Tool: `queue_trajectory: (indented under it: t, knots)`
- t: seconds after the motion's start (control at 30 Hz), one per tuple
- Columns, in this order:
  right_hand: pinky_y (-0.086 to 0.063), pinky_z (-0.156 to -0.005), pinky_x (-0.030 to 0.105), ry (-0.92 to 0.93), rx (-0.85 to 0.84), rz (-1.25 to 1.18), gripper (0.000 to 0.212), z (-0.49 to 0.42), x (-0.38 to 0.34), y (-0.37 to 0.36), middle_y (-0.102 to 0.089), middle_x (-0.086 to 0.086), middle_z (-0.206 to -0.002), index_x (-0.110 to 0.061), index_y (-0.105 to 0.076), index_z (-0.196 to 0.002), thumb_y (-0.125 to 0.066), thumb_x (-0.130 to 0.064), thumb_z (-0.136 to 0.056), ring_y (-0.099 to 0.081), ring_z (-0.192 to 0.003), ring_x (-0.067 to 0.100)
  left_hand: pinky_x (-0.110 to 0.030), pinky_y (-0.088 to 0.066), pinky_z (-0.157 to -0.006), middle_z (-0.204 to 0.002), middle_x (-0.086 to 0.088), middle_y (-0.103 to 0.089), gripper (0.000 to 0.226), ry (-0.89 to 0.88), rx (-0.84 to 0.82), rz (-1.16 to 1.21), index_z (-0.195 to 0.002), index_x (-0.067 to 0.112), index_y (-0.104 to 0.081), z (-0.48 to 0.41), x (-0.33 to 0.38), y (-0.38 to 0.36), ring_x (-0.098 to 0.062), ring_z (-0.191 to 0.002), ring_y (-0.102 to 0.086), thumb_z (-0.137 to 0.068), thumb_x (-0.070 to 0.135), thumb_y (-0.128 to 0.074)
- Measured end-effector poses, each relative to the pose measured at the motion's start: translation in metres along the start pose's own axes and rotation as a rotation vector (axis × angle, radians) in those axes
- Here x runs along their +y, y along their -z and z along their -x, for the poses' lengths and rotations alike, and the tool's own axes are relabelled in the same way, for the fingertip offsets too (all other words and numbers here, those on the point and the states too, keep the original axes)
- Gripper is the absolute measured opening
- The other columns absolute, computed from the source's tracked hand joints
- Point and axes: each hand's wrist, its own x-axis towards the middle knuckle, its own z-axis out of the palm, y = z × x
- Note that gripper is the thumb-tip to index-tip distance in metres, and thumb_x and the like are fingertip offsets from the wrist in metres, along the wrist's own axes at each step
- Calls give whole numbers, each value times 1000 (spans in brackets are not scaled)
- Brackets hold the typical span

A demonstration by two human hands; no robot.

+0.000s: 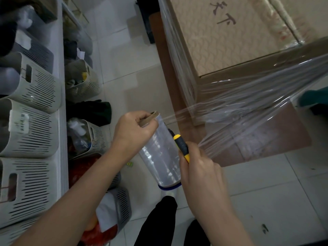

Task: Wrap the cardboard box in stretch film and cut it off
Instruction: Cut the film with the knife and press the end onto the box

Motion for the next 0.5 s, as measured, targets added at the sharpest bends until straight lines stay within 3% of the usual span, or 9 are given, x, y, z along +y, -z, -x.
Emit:
queue_trajectory:
  t: [0.17,0.33,0.5]
  knots:
    - [8,-47,11,4,-5,29,33,0,-3,2,-56,-2,-51,-15,-61,-78,-87,-17,-57,-51,-30,17,-39,-47,-50,-58,-9,-61,22,-12,16,-37,-63,15,-67,0,0,-1,-24,-53,-56,-73,31,-55]
    - [9,-50,11,-4,-19,54,42,-3,-4,-4,-53,-1,-47,-13,-58,-74,-90,-13,-47,-50,-29,18,-40,-50,-54,-60,-7,-64,18,-3,10,-8,-64,20,-67,-1,0,-2,-23,-57,-60,-74,30,-57]
    - [3,-42,19,-28,-60,52,50,0,-4,-13,-53,0,-45,-11,-57,-73,-93,-16,-38,-50,-28,19,-42,-50,-54,-62,-13,-64,21,-19,19,-9,-64,16,-68,-2,-2,-4,-26,-57,-60,-74,31,-57]
